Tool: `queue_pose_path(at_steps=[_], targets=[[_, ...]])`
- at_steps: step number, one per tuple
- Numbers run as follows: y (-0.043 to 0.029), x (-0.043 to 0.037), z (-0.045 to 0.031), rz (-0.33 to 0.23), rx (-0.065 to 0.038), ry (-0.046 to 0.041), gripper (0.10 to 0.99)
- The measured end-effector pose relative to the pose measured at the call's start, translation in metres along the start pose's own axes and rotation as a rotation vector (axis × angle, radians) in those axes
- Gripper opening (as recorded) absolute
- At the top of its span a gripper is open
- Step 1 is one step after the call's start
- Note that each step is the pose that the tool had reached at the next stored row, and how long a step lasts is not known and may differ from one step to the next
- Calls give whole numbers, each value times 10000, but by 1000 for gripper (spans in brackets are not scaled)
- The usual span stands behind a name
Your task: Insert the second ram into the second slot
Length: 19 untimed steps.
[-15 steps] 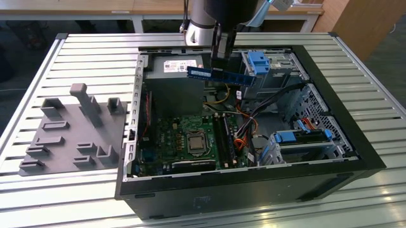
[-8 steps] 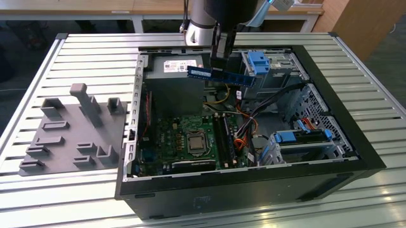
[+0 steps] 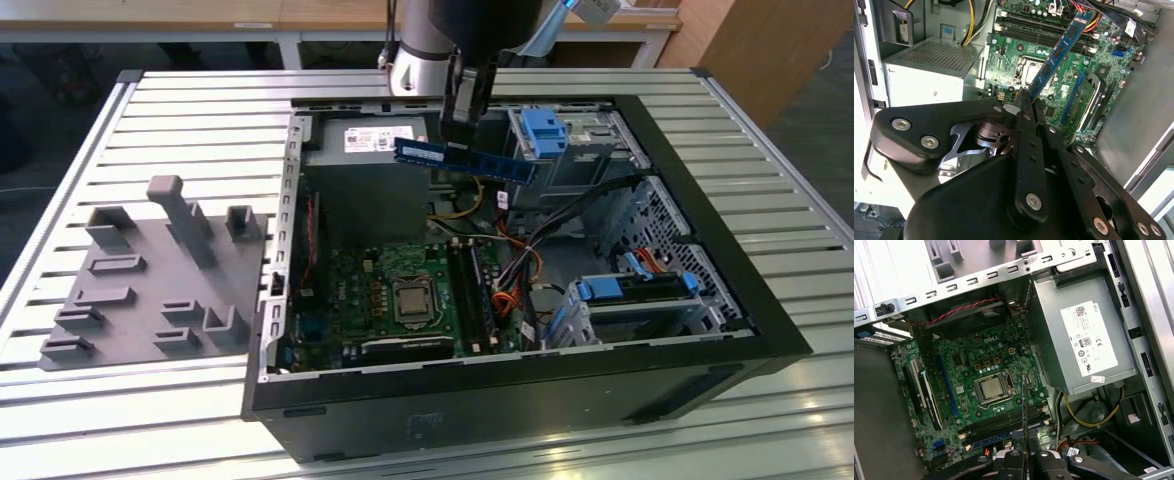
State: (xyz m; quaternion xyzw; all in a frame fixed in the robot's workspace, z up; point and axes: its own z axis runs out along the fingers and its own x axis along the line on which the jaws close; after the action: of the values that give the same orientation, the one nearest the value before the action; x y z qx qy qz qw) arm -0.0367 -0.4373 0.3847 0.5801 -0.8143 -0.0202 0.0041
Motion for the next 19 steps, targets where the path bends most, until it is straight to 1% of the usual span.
queue_pose_path(at_steps=[19], targets=[[0, 0, 0, 590, 10, -22, 137]])
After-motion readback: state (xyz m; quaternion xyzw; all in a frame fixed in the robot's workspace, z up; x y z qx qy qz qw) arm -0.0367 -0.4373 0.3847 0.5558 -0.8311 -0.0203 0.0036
